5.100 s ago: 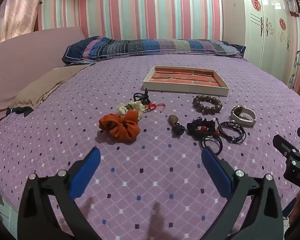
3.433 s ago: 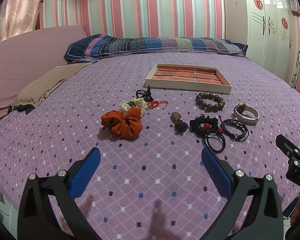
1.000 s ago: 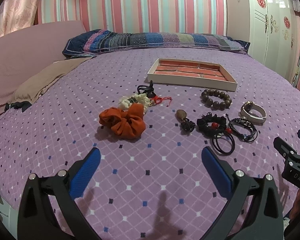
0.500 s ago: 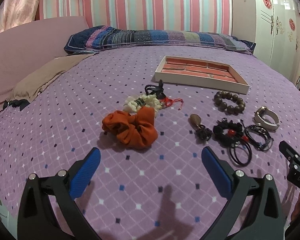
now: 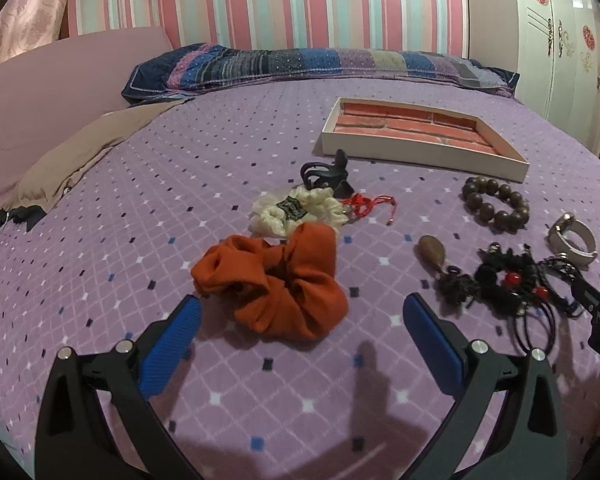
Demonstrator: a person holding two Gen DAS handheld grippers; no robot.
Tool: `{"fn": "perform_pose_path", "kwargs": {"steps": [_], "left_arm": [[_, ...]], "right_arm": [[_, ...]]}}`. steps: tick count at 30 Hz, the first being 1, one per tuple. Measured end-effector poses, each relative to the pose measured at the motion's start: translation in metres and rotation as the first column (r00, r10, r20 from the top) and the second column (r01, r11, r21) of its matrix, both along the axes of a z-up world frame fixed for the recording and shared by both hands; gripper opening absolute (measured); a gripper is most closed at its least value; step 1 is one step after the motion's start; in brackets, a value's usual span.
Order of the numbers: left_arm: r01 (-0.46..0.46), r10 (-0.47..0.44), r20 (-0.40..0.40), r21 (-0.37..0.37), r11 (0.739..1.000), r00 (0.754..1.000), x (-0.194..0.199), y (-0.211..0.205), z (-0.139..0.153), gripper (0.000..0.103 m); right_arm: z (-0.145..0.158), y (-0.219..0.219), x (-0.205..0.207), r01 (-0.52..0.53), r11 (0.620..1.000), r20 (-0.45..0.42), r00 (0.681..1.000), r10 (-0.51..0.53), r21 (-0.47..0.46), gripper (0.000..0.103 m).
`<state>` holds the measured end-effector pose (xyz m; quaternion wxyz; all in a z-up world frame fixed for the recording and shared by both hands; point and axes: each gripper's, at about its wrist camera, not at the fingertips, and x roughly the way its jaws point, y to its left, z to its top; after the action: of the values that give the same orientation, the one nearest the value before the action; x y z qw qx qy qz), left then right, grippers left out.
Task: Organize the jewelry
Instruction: 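Grasp the orange scrunchie with the left tool while the right tool grasps the black cord bracelet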
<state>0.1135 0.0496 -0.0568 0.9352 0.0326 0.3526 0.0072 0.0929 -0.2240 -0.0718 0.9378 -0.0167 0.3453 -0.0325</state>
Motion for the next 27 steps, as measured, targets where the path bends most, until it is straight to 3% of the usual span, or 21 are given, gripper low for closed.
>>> {"fn": "perform_pose_path", "kwargs": {"steps": [10, 17, 23, 25, 27], "left_arm": [[0.003, -0.005, -0.049, -0.037, 0.999, 0.999, 0.021, 0.013, -0.016, 0.098], [0.026, -0.027, -0.027, -0.050, 0.998, 0.999, 0.024, 0.016, -0.013, 0.095], [0.022, -0.028, -0.062, -0.087, 0.996, 0.998, 0.032, 0.023, -0.017, 0.069], [0.022, -0.029, -0.066, -0.097, 0.995, 0.997, 0.032, 0.025, -0.018, 0.055], [0.024, -0.031, -0.070, -0.093, 0.995, 0.997, 0.031, 0.025, -0.019, 0.050]], "right_arm": [[-0.010, 0.001, 0.011, -0.017, 1.000, -0.054, 0.998, 0.018, 0.018, 0.061], [-0.011, 0.004, 0.016, -0.050, 0.998, -0.066, 0.996, 0.053, 0.044, 0.038], [-0.010, 0.001, 0.022, -0.059, 0.995, -0.071, 0.995, 0.064, 0.079, 0.027], [-0.011, 0.002, 0.020, -0.067, 0.995, -0.066, 0.995, 0.073, 0.078, 0.024], [-0.011, 0.003, 0.020, -0.072, 0.994, -0.064, 0.995, 0.077, 0.077, 0.022]]}}
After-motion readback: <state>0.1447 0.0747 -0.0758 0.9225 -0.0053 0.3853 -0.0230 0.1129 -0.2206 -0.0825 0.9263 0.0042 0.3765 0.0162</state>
